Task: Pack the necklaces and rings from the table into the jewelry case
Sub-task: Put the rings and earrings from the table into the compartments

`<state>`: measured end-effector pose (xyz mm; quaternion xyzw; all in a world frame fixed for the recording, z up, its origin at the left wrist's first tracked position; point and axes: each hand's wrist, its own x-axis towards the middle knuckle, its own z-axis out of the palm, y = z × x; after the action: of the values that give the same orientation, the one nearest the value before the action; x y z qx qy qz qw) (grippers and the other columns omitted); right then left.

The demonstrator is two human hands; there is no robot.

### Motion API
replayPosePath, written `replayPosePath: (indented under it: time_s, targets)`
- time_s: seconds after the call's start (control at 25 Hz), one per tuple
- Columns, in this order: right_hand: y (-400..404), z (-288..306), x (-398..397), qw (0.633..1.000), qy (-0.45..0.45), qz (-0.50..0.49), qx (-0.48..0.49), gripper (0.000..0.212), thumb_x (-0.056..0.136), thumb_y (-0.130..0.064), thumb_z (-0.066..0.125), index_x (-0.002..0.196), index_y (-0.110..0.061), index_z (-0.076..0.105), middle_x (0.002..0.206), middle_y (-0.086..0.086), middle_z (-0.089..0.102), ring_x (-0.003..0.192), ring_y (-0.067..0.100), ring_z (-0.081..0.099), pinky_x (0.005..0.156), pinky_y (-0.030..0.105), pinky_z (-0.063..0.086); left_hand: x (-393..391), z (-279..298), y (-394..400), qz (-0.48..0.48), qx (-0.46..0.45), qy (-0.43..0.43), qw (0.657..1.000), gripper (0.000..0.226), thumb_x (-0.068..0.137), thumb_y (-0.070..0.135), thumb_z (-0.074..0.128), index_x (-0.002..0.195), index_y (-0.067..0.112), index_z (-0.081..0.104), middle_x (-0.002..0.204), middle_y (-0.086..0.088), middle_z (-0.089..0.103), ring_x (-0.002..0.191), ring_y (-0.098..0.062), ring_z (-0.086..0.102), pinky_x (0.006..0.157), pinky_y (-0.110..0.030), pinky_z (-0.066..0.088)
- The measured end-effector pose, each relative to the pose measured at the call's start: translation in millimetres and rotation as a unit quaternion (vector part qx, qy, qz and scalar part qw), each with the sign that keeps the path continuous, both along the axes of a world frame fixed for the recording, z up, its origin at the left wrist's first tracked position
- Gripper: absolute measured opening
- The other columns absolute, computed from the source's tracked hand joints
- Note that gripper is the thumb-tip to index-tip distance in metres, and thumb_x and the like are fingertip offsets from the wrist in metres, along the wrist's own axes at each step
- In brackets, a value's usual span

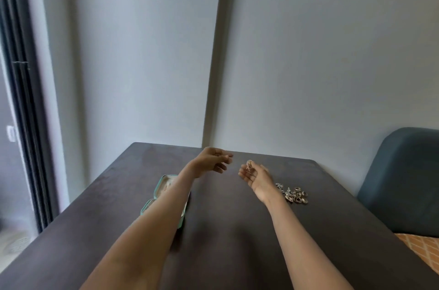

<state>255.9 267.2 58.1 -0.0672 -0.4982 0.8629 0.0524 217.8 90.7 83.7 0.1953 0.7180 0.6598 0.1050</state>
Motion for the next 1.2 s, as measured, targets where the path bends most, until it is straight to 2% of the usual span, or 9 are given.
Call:
replayPosePath:
  time_s: [0.08, 0.24, 0.4, 0.52, 0.6, 0.72, 0.84, 1.0, 1.2]
  targets:
    - [-25.3, 2.1, 7.6, 0.999, -0.007, -0.003, 0.049, 0.013, 0.092, -0.005, 0.053, 0.080, -0.008, 0.051, 0.062, 0.008, 0.058, 0.046, 0.013, 0.058, 0.044, 0.023, 0.053, 9.0, 2.3, -20.7, -0.006, 0.003, -0.003, 1.000, 0.026, 0.092, 0.005, 0.055, 0.118, 0.000, 0.057, 0.089, -0.007, 0.064, 0.062, -0.010, 0.064, 0.060, -0.021, 0.054]
    - [-60.4, 6.7, 18.4, 0.988, -0.012, 0.010, 0.152, 0.015, 0.088, -0.005, 0.061, 0.093, -0.009, 0.047, 0.068, 0.008, 0.056, 0.049, 0.012, 0.051, 0.044, 0.021, 0.050, 25.2, 5.2, -53.7, -0.038, -0.012, -0.040, 0.998, 0.030, 0.097, 0.015, 0.049, 0.119, -0.003, 0.057, 0.101, -0.012, 0.066, 0.078, -0.019, 0.067, 0.071, -0.027, 0.056]
    - [-87.7, 18.1, 32.6, 0.988, 0.010, 0.096, 0.121, 0.005, 0.086, -0.003, 0.063, 0.084, -0.003, 0.059, 0.071, 0.007, 0.058, 0.061, 0.012, 0.053, 0.054, 0.018, 0.054, 44.2, 4.0, -89.6, -0.070, -0.017, -0.071, 0.995, 0.033, 0.093, -0.004, 0.036, 0.114, 0.002, 0.061, 0.106, -0.009, 0.069, 0.090, -0.023, 0.066, 0.080, -0.029, 0.055]
    - [-97.3, 20.0, 36.7, 0.985, 0.028, 0.142, 0.090, 0.013, 0.084, 0.008, 0.060, 0.097, 0.004, 0.060, 0.084, 0.009, 0.062, 0.075, 0.015, 0.060, 0.064, 0.018, 0.057, 55.7, 3.8, -109.4, -0.041, -0.018, -0.033, 0.998, 0.025, 0.091, -0.004, 0.051, 0.106, 0.008, 0.066, 0.097, -0.003, 0.073, 0.082, -0.018, 0.070, 0.075, -0.025, 0.058]
    - [-100.8, 19.8, 37.2, 0.985, 0.035, 0.137, 0.104, 0.021, 0.084, 0.006, 0.061, 0.106, 0.007, 0.059, 0.088, 0.010, 0.064, 0.072, 0.013, 0.063, 0.064, 0.019, 0.058, 61.5, 4.1, -114.2, -0.003, -0.017, -0.015, 1.000, 0.016, 0.089, 0.004, 0.059, 0.102, 0.008, 0.067, 0.091, -0.003, 0.074, 0.073, -0.014, 0.070, 0.068, -0.022, 0.057]
    - [-106.3, 20.4, 39.5, 0.983, 0.044, 0.110, 0.138, 0.014, 0.085, -0.009, 0.067, 0.094, 0.001, 0.065, 0.076, 0.007, 0.066, 0.061, 0.010, 0.059, 0.058, 0.018, 0.055, 63.5, 3.5, -113.3, 0.008, -0.029, -0.019, 0.999, 0.020, 0.089, 0.013, 0.061, 0.106, 0.002, 0.066, 0.092, -0.007, 0.072, 0.066, -0.014, 0.068, 0.061, -0.022, 0.056]
    - [-109.2, 18.7, 40.8, 0.977, 0.059, 0.094, 0.184, 0.014, 0.088, -0.020, 0.064, 0.086, -0.008, 0.070, 0.069, 0.000, 0.063, 0.063, 0.009, 0.052, 0.060, 0.017, 0.050, 60.1, 0.9, -107.6, 0.013, -0.036, -0.025, 0.999, 0.028, 0.092, 0.016, 0.057, 0.112, -0.003, 0.063, 0.094, -0.012, 0.070, 0.061, -0.012, 0.062, 0.058, -0.021, 0.052]
    - [-107.7, 11.8, 37.4, 0.974, 0.074, 0.118, 0.180, 0.018, 0.093, -0.020, 0.056, 0.093, -0.006, 0.068, 0.093, 0.011, 0.068, 0.086, 0.022, 0.064, 0.076, 0.023, 0.054, 56.0, -3.4, -97.0, 0.031, -0.044, 0.002, 0.999, 0.027, 0.093, 0.008, 0.054, 0.113, -0.009, 0.061, 0.089, -0.013, 0.067, 0.060, -0.011, 0.059, 0.056, -0.019, 0.050]
    - [-105.8, -0.8, 35.6, 0.985, 0.082, 0.098, 0.115, 0.024, 0.092, -0.016, 0.057, 0.102, 0.004, 0.065, 0.093, 0.016, 0.069, 0.077, 0.020, 0.068, 0.079, 0.027, 0.057, 51.0, -11.5, -85.1, 0.060, 0.000, 0.043, 0.997, 0.018, 0.089, -0.002, 0.057, 0.104, -0.001, 0.067, 0.075, -0.008, 0.065, 0.052, -0.006, 0.057, 0.050, -0.017, 0.048]
